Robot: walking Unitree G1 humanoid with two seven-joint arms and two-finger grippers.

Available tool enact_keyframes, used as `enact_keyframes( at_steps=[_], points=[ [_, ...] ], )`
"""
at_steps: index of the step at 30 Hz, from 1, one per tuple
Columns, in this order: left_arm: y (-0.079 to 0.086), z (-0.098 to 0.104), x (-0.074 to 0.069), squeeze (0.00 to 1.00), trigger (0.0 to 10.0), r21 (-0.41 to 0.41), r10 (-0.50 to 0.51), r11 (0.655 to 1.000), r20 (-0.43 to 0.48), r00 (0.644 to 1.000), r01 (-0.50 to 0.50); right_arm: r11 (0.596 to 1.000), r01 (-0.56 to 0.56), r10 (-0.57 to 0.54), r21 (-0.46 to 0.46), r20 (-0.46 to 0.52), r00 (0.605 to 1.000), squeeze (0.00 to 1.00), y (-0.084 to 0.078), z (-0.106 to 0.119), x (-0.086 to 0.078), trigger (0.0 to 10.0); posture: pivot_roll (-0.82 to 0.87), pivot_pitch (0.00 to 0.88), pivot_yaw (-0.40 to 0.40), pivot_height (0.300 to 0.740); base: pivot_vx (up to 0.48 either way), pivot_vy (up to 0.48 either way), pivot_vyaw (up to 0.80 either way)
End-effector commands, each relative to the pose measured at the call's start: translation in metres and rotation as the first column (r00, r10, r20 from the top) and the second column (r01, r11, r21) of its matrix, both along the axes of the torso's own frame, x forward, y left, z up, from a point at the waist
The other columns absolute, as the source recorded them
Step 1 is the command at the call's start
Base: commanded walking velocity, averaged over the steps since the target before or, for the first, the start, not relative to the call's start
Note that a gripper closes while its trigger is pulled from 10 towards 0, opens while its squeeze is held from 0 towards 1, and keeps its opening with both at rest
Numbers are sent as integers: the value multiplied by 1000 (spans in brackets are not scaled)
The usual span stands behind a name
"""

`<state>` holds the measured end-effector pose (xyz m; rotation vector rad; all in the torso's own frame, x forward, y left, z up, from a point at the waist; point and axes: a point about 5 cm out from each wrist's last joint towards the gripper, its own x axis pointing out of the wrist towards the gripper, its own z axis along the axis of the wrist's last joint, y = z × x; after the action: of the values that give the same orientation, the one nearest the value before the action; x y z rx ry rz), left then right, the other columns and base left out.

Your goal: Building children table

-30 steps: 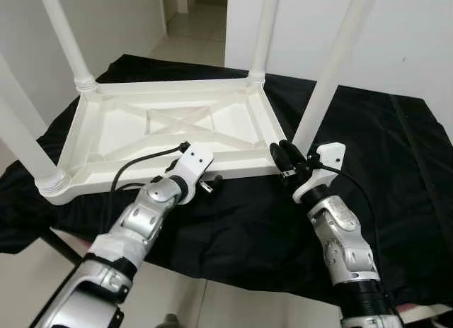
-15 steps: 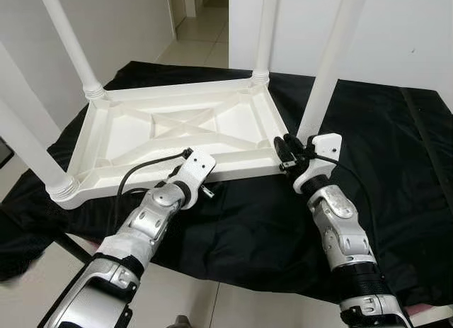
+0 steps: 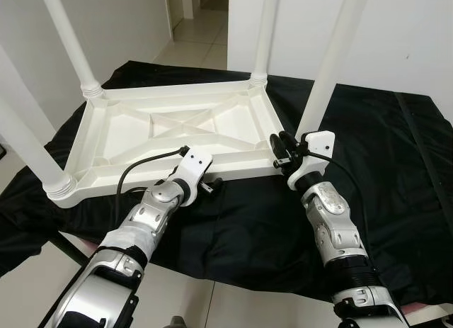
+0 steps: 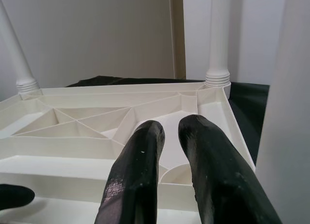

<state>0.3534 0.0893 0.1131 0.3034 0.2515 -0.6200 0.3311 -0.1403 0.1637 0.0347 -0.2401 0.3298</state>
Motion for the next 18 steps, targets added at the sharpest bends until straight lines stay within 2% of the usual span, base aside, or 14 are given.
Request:
enact_keyframes(
  at_steps=[1, 10, 13, 18],
  points=[
    [5, -13, -3, 0, 0, -5, 37, 999, -67, 997, -38, 1000, 3, -3, 11, 5, 1000, 0, 2, 1, 2, 10000, 84, 0, 47, 740, 0, 0, 0],
    [12, -7, 1, 0, 0, -16, 99, 995, -27, 995, -99, 999, 23, -23, 32, 1, 1000, 0, 1, 3, 4, 10000, 102, 0, 11, 740, 0, 0, 0],
    [13, 0, 6, 0, 0, -61, 169, 984, -3, 986, -169, 999, 30, -30, 31, 2, 1000, 0, 2, 4, 6, 10000, 101, 0, 5, 740, 0, 0, 0],
    [9, 13, 11, 0, 0, -131, 214, 969, 29, 976, -209, 997, 62, -63, 41, 5, 998, 0, 4, 6, 9, 10000, 99, 0, 2, 740, 0, 0, 0]
  ],
)
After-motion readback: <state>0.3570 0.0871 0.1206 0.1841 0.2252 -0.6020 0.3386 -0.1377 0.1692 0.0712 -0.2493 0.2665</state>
